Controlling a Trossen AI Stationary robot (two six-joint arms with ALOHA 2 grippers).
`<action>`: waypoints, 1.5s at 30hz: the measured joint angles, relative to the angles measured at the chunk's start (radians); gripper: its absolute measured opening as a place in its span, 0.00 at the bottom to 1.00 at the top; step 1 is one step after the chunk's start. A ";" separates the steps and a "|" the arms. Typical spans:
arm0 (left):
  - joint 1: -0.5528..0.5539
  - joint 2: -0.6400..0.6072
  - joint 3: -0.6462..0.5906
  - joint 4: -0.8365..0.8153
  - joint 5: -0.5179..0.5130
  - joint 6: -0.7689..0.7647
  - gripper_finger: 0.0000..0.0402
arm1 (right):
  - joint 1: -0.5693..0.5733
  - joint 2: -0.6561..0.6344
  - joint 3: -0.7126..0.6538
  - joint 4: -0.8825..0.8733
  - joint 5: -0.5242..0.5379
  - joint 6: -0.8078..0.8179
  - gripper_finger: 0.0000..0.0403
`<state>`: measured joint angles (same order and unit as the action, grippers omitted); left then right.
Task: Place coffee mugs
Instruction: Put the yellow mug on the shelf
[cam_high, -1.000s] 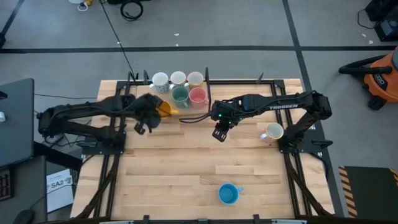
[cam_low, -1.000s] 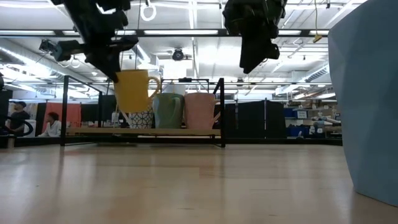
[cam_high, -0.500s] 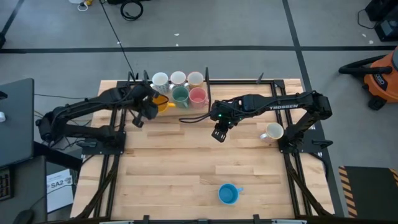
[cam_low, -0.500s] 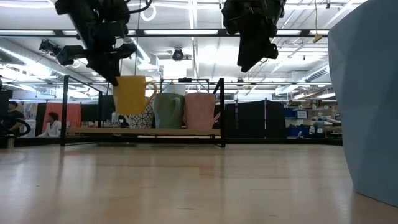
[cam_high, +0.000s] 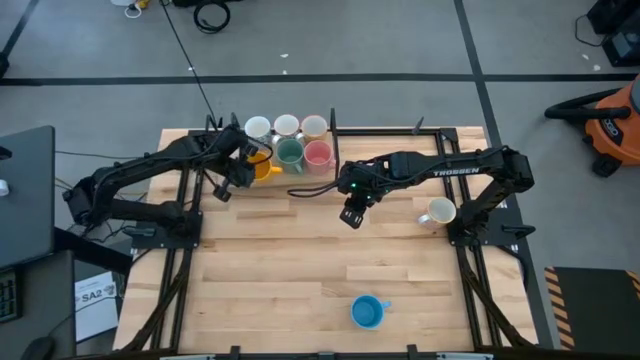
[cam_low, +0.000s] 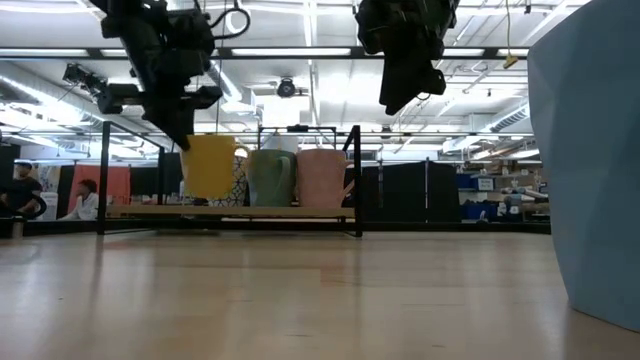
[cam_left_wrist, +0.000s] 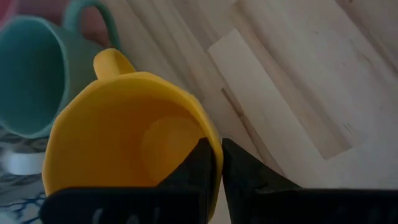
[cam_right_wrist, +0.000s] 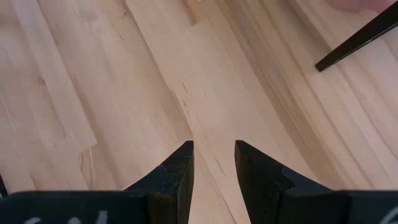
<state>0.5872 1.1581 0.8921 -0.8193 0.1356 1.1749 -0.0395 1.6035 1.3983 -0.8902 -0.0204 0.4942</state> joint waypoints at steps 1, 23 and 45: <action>0.005 0.011 0.000 0.004 0.001 0.001 0.07 | 0.000 0.000 0.000 0.000 0.000 0.000 0.30; 0.032 0.086 0.003 0.069 -0.013 -0.045 0.14 | 0.000 0.000 0.000 0.002 0.000 0.000 0.30; 0.032 0.087 0.000 0.096 -0.108 -0.144 0.18 | 0.000 0.000 0.000 0.003 0.000 0.000 0.30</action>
<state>0.6189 1.2453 0.8921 -0.7238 0.0271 1.0313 -0.0395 1.6035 1.3983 -0.8875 -0.0208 0.4939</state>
